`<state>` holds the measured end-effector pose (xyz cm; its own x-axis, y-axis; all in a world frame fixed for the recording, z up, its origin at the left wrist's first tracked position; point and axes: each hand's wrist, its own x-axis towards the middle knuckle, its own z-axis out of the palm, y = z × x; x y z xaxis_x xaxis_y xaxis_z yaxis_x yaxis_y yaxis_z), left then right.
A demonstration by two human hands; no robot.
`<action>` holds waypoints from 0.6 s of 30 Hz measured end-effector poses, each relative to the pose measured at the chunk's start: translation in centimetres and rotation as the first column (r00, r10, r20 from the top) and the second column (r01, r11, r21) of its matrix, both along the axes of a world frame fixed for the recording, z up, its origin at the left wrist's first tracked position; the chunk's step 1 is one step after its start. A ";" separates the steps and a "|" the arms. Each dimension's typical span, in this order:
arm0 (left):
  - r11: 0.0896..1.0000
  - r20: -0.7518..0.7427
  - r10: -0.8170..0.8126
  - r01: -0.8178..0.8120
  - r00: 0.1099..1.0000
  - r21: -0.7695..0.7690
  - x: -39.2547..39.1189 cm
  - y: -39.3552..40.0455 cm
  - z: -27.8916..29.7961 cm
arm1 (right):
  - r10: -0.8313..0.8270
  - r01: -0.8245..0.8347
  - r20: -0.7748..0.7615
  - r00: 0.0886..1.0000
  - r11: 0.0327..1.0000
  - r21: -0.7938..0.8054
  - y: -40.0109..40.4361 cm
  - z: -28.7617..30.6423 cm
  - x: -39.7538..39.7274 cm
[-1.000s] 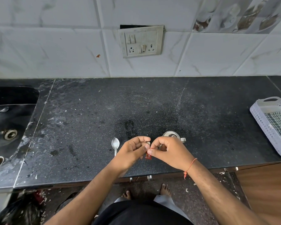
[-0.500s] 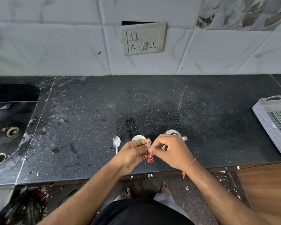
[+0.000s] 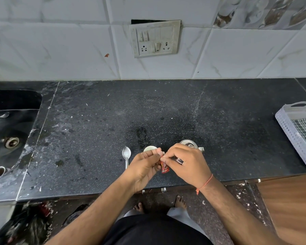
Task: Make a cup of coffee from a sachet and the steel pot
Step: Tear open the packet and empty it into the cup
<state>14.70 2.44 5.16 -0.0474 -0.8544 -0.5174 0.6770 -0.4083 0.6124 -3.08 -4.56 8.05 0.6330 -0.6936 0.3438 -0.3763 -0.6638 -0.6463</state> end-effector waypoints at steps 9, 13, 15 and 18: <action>0.992 0.105 0.108 -0.101 0.989 -0.070 -0.7 -0.2 0.9 | -0.090 0.077 0.033 0.995 0.954 0.290 0.0 -0.7 -0.3; 0.988 0.089 0.145 -0.140 0.985 -0.057 -1.0 0.0 0.7 | -0.120 0.100 0.072 0.990 0.968 0.231 0.6 -1.0 0.0; 0.986 0.062 0.158 -0.155 0.985 -0.059 -1.2 0.1 0.4 | -0.116 0.099 0.088 0.989 0.979 0.178 0.7 -1.0 0.1; 0.978 0.023 0.205 -0.203 0.979 -0.044 -1.6 0.4 0.2 | -0.118 0.106 0.099 0.988 0.987 0.117 0.9 -1.2 0.1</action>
